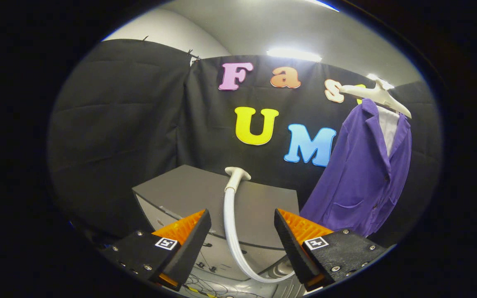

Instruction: Iron the clothes twice with a garment steamer, once on the left side and once on the right side.

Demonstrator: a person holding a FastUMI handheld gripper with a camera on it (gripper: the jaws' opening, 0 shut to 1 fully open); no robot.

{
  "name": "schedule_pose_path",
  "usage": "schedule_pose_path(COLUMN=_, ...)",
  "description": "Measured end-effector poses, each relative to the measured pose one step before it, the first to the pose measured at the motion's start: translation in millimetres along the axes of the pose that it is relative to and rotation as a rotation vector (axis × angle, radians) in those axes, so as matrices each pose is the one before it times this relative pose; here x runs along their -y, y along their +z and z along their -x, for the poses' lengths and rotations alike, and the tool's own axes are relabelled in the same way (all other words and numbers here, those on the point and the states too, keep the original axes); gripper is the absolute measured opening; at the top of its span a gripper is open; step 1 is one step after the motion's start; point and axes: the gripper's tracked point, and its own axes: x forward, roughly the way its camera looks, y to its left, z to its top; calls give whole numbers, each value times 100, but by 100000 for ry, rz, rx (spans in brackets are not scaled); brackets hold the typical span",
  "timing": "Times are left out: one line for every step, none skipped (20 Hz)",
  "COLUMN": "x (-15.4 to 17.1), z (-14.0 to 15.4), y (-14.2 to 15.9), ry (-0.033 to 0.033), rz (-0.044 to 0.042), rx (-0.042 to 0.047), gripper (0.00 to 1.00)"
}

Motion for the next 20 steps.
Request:
schedule_pose_path(x=105, z=-1450, y=906, ry=-1982, rz=-2324, rx=-864, gripper=95)
schedule_pose_path(x=-196, z=-1717, y=1052, ry=-1393, rz=-1984, rx=-145, gripper=95)
schedule_pose_path(x=-518, z=-1816, y=682, ry=-1002, rz=-1526, rx=-1070, gripper=95)
schedule_pose_path(x=-278, z=-1875, y=572, ry=-1765, rz=-952, rx=-1364, gripper=95)
schedule_pose_path(x=-222, z=-1835, y=391, ry=-1734, rz=-780, rx=-1808, gripper=95)
schedule_pose_path(x=-379, z=-1993, y=283, ry=-1649, rz=27, rx=-2905, gripper=95)
schedule_pose_path(x=-344, z=-1944, y=136, ry=-1825, rz=197, rx=-2839, gripper=95)
schedule_pose_path(x=-326, z=-2143, y=-110, ry=-1753, rz=438, rx=-4425, gripper=95)
schedule_pose_path(x=-600, z=-2090, y=-417, ry=-533, rz=357, rx=-4935, gripper=95)
schedule_pose_path(x=-457, z=-1994, y=-128, ry=-677, rz=344, rx=-4772, gripper=95)
schedule_pose_path(x=-103, z=-1642, y=-368, ry=-1527, rz=-175, rx=-4703, gripper=95)
schedule_pose_path(x=206, z=-1930, y=-471, ry=-2266, rz=-1075, rx=-4940, gripper=95)
schedule_pose_path(x=-463, z=-1645, y=-308, ry=908, rz=-861, rx=-4818, gripper=95)
schedule_pose_path(x=-10, z=-1370, y=-188, ry=-836, rz=-760, rx=-4240, gripper=95)
schedule_pose_path(x=-93, z=-1375, y=-189, ry=176, rz=-1934, rx=-3757, gripper=95)
schedule_pose_path(x=-413, z=-1134, y=-7, ry=1455, rz=-2038, rx=-3625, gripper=95)
schedule_pose_path(x=-404, z=-967, y=96, ry=1786, rz=-2804, rx=-2359, gripper=95)
schedule_pose_path(x=-372, z=-766, y=323, ry=2143, rz=-2520, rx=-1955, gripper=95)
schedule_pose_path(x=-251, z=-298, y=-238, ry=1194, rz=-3078, rx=-2036, gripper=95)
schedule_pose_path(x=-165, z=-272, y=-15, ry=721, rz=-1987, rx=-1507, gripper=95)
